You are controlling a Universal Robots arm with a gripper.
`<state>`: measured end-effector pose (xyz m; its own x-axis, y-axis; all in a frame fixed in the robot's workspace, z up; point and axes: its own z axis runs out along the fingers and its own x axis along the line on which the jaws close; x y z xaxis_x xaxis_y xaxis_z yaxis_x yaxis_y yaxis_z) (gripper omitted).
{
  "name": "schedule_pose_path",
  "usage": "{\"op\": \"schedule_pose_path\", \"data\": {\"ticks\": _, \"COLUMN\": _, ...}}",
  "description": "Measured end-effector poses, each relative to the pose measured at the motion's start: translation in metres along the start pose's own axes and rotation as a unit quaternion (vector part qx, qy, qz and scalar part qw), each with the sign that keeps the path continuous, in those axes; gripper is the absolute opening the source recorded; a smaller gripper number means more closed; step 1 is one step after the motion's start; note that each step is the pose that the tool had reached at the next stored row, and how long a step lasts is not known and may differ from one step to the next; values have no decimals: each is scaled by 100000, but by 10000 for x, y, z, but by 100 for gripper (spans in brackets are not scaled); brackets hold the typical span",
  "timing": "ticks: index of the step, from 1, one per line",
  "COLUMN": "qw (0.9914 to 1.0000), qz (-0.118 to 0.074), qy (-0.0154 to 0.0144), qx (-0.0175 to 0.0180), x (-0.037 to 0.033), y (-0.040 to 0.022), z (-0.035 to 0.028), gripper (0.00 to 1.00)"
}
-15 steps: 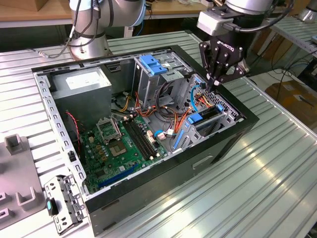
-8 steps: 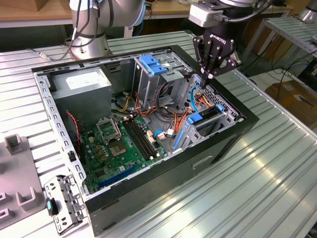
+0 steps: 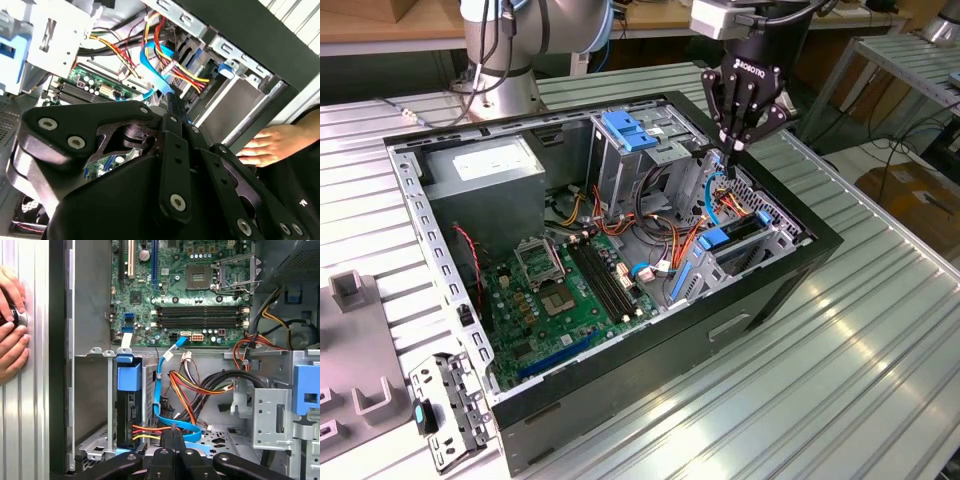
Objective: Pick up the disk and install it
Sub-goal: 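Insert the second disk wire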
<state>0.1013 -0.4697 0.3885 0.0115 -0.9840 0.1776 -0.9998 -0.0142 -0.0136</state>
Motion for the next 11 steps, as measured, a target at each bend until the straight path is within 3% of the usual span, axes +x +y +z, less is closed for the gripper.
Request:
{"op": "schedule_pose_path", "data": {"ticks": 2, "qw": 100000, "qz": -24, "qy": 94, "qx": -110, "x": -19, "y": -10, "z": 8, "gripper": 11}}
{"op": "schedule_pose_path", "data": {"ticks": 3, "qw": 99998, "qz": -31, "qy": 564, "qx": -141, "x": -22, "y": -10, "z": 24, "gripper": 18}}
{"op": "schedule_pose_path", "data": {"ticks": 5, "qw": 99990, "qz": -48, "qy": 1430, "qx": -150, "x": -29, "y": -10, "z": 54, "gripper": 18}}
{"op": "schedule_pose_path", "data": {"ticks": 7, "qw": 99987, "qz": -44, "qy": 1582, "qx": -152, "x": -32, "y": -10, "z": 69, "gripper": 25}}
{"op": "schedule_pose_path", "data": {"ticks": 11, "qw": 99985, "qz": -51, "qy": 1716, "qx": -171, "x": -42, "y": -15, "z": 108, "gripper": 25}}
